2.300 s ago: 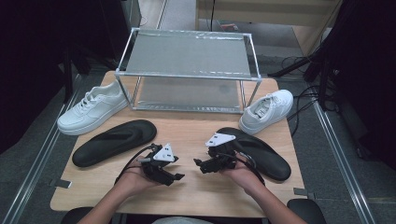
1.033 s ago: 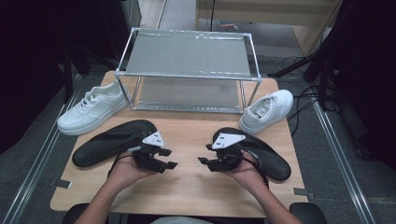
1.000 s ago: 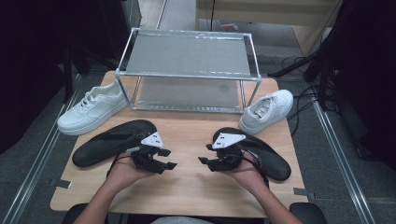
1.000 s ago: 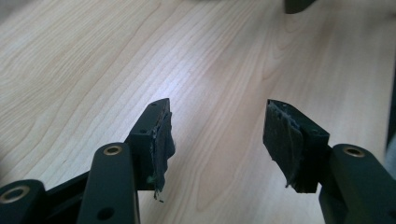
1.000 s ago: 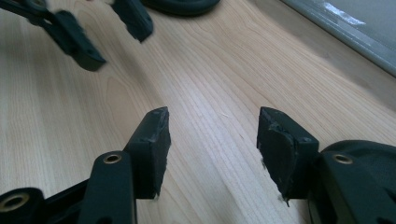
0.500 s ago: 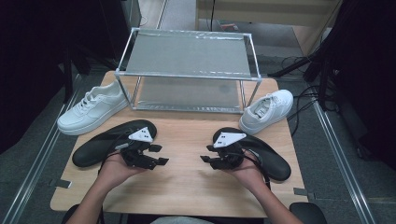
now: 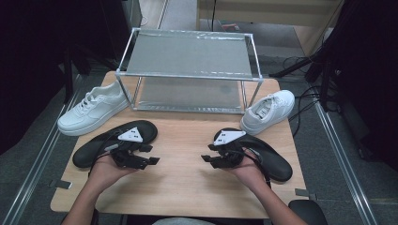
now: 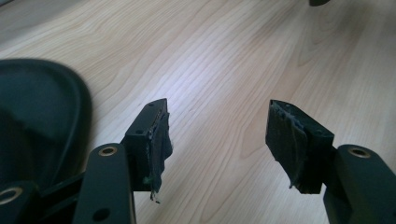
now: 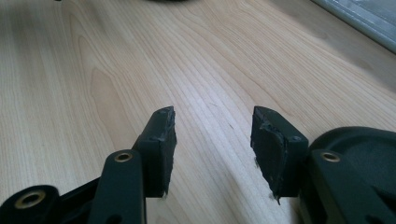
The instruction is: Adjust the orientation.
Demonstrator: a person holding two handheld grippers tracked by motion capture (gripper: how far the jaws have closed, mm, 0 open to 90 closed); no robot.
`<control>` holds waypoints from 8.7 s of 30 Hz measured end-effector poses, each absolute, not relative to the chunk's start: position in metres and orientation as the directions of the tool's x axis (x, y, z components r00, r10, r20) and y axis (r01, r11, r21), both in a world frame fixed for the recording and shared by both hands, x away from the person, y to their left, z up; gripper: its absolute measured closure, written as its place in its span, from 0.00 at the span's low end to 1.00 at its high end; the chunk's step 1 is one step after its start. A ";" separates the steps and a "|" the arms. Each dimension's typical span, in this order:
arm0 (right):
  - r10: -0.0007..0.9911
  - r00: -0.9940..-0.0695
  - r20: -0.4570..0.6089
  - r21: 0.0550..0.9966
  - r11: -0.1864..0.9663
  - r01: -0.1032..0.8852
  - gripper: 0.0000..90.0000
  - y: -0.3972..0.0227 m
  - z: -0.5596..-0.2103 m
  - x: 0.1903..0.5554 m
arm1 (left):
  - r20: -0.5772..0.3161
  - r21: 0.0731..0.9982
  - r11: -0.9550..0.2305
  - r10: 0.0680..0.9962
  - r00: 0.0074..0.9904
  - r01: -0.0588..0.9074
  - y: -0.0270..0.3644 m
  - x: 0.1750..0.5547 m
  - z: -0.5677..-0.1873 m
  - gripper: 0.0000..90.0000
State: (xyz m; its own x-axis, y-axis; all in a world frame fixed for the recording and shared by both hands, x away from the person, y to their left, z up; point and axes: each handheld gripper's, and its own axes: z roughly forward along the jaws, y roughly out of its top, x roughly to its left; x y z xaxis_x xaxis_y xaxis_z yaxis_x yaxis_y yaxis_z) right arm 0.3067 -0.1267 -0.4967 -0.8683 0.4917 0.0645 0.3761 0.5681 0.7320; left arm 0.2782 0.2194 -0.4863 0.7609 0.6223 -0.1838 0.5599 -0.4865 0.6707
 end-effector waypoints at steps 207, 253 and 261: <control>0.414 -0.901 0.132 0.742 0.561 0.366 0.79 -0.080 -0.500 0.327 | -0.233 0.638 -0.413 0.701 0.674 0.650 0.237 0.322 -0.500 0.94; 0.469 -0.862 0.194 0.750 0.495 0.438 1.00 -0.077 -0.503 0.339 | -0.245 0.602 -0.447 0.685 0.686 0.661 0.228 0.325 -0.510 1.00; 0.502 -0.843 0.194 0.751 0.477 0.456 1.00 -0.083 -0.503 0.344 | -0.269 0.592 -0.487 0.632 0.727 0.642 0.217 0.318 -0.511 1.00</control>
State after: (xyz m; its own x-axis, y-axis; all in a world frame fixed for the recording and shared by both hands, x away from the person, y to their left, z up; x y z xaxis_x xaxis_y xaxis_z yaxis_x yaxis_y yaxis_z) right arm 0.3442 -0.0830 -0.5030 -0.8431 0.5016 0.1938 0.4563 0.4766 0.7515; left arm 0.3183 0.2166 -0.5107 0.7268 0.6319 -0.2692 0.6424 -0.4868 0.5919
